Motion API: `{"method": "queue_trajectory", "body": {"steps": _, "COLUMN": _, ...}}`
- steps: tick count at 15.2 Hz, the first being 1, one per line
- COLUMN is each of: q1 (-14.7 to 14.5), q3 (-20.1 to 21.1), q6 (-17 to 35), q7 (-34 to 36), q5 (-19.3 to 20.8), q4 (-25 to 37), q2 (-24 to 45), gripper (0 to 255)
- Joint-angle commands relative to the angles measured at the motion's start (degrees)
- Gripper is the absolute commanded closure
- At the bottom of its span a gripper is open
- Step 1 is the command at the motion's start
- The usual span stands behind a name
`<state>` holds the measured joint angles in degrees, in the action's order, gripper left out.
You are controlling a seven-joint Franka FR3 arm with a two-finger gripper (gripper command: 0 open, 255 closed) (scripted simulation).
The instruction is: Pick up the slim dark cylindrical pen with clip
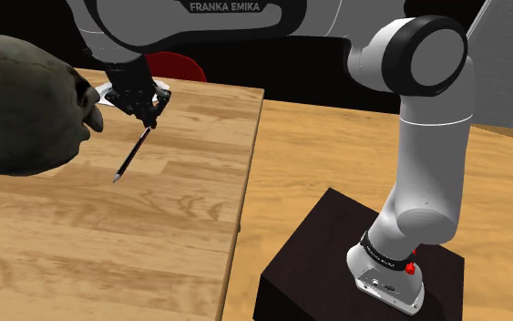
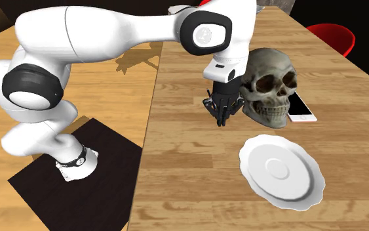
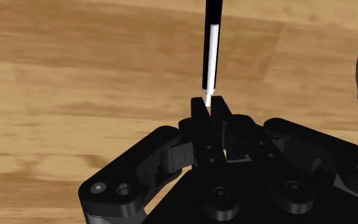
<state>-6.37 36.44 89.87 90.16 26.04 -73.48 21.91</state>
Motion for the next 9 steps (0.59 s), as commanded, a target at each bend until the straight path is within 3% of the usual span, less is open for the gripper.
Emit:
{"method": "queue_trajectory", "body": {"steps": 1, "q1": -0.04, "q3": -0.05, "q6": -0.14, "q7": 0.01, "q5": 0.0, "q4": -0.08, "q2": 0.22, "gripper": 255}}
{"method": "queue_trajectory", "body": {"steps": 9, "q1": -2.6, "q3": 0.01, "q6": -6.05, "q7": -0.49, "q5": 1.05, "q4": 7.38, "q2": 1.9, "gripper": 255}}
